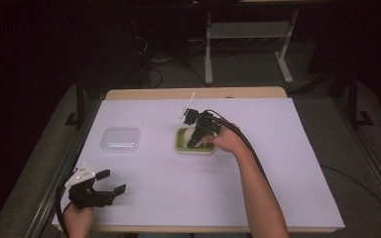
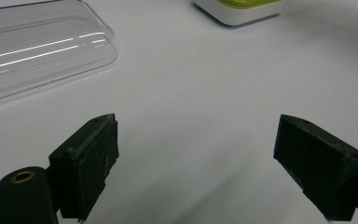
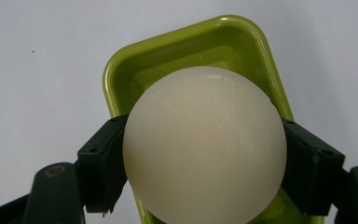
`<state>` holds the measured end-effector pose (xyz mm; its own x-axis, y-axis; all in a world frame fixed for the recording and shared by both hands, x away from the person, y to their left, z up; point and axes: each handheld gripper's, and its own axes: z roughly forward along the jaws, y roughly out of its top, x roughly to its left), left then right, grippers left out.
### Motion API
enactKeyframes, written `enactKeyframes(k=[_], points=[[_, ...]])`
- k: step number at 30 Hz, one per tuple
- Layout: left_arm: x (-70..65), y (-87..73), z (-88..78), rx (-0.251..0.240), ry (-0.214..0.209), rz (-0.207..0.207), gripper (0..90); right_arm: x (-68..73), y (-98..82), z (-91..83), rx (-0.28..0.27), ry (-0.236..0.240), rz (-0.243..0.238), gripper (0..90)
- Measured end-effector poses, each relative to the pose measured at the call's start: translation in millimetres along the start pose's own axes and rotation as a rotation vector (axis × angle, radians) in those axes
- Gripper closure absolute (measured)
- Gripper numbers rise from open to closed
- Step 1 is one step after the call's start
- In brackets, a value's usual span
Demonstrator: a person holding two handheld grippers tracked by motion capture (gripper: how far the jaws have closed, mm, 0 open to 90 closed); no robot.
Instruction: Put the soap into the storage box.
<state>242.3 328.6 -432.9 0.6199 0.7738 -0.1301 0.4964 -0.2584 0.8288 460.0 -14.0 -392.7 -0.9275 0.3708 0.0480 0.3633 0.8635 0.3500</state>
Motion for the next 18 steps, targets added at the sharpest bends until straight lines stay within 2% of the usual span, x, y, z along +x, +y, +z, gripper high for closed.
enactKeyframes(k=[18], points=[[-0.3,0.0,0.1,-0.001,0.0,-0.002,13.0,-0.1,-0.8,-2.0,0.002,-0.001,0.003,24.5]])
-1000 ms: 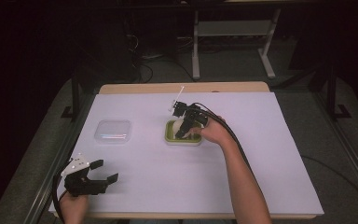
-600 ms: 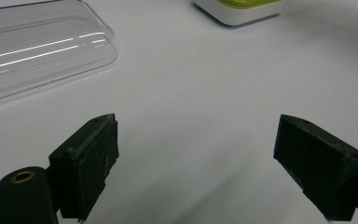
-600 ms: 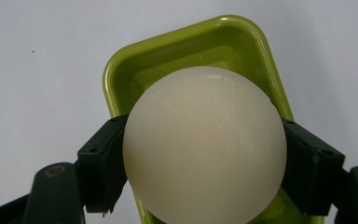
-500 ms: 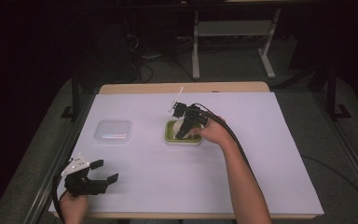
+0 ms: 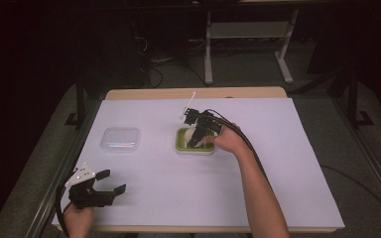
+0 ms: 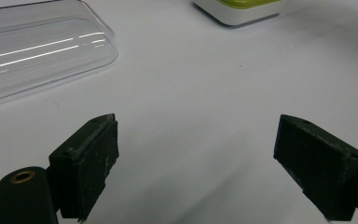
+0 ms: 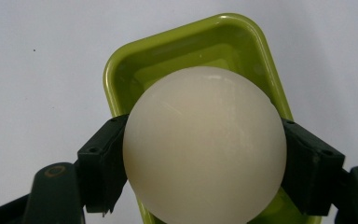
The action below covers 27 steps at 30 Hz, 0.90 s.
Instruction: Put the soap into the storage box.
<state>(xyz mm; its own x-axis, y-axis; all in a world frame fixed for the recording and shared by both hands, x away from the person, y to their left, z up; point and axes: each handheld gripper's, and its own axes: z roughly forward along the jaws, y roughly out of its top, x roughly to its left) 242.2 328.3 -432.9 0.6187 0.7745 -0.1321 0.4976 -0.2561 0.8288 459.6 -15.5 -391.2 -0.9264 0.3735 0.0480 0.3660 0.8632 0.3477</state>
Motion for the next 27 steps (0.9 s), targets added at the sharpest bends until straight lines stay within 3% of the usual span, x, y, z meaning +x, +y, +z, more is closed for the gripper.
enactKeyframes(k=[27], points=[[0.4,0.0,-0.2,-0.003,0.001,-0.001,13.0,0.0,0.0,1.0,0.014,0.001,0.009,24.4]])
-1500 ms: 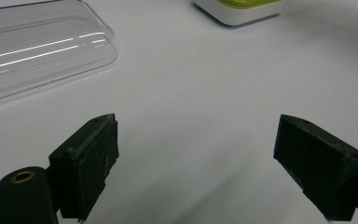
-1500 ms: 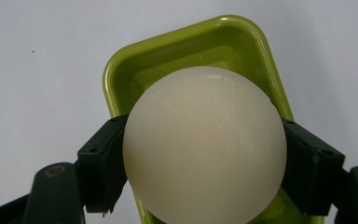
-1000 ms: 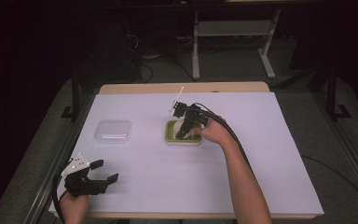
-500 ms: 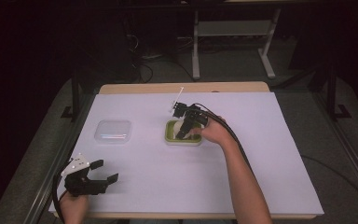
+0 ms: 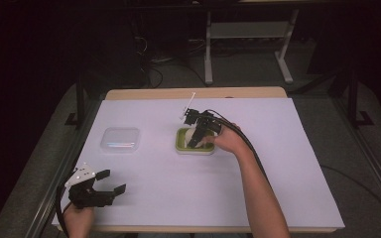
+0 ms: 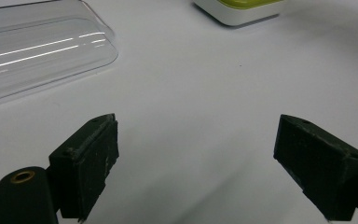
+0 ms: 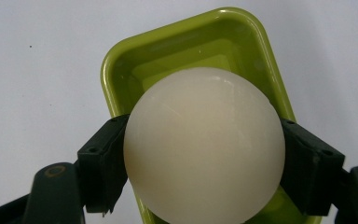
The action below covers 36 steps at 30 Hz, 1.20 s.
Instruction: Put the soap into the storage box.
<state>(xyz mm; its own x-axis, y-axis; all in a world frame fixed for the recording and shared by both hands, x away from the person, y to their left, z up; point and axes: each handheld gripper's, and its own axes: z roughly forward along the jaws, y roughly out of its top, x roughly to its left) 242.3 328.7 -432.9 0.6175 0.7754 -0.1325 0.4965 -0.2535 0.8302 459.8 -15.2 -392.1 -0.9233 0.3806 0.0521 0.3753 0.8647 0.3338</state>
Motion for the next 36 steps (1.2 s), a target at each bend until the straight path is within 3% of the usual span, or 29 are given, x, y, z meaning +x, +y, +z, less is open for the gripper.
enactKeyframes(k=[22,27,36], points=[[0.1,-0.2,-0.2,-0.003,0.0,0.002,13.0,-2.0,-2.2,0.2,0.015,-0.018,0.016,24.1],[-0.7,0.2,0.6,0.001,-0.001,0.003,13.0,-3.2,-4.4,-12.7,-0.053,-0.008,0.036,26.0],[-0.7,0.3,0.6,0.001,0.0,0.007,13.0,2.1,-13.4,-28.1,-0.083,-0.009,0.032,24.8]])
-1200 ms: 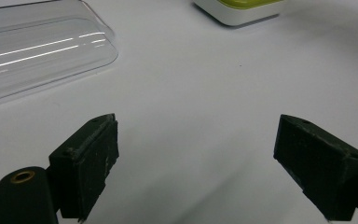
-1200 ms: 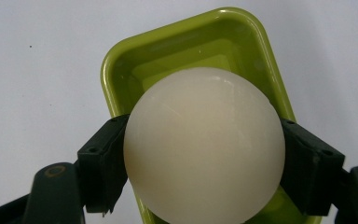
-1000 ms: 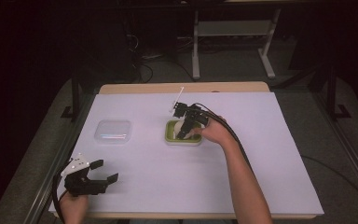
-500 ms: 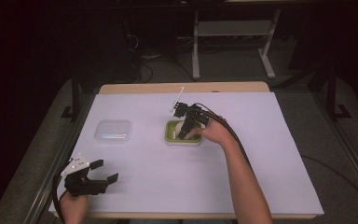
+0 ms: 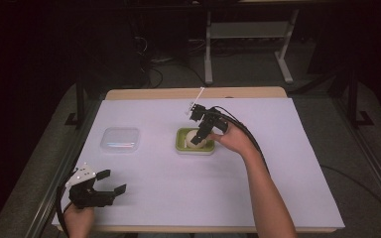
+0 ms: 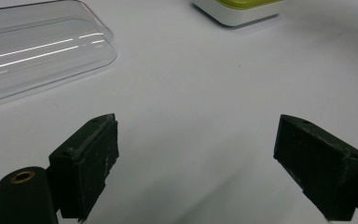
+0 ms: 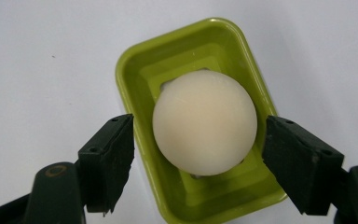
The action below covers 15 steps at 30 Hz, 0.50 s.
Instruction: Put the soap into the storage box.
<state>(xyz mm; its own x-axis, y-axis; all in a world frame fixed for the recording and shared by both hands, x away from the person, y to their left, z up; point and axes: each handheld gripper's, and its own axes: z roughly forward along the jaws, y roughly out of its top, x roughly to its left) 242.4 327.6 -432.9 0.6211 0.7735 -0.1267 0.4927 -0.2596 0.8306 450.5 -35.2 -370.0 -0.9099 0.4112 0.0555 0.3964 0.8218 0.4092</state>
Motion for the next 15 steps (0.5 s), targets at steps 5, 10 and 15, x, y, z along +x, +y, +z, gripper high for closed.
enactKeyframes(k=[5,10,15], points=[[0.1,0.1,-0.2,0.005,0.001,0.006,13.0,1.9,-3.7,-8.0,-0.019,0.003,0.0,24.8],[-0.2,0.1,-0.3,0.006,0.002,0.006,13.0,4.6,-8.7,-17.3,-0.045,0.003,0.001,24.8],[-0.4,0.0,0.2,0.002,0.003,0.008,13.0,9.1,-12.8,-20.9,-0.042,-0.003,-0.002,24.3]])
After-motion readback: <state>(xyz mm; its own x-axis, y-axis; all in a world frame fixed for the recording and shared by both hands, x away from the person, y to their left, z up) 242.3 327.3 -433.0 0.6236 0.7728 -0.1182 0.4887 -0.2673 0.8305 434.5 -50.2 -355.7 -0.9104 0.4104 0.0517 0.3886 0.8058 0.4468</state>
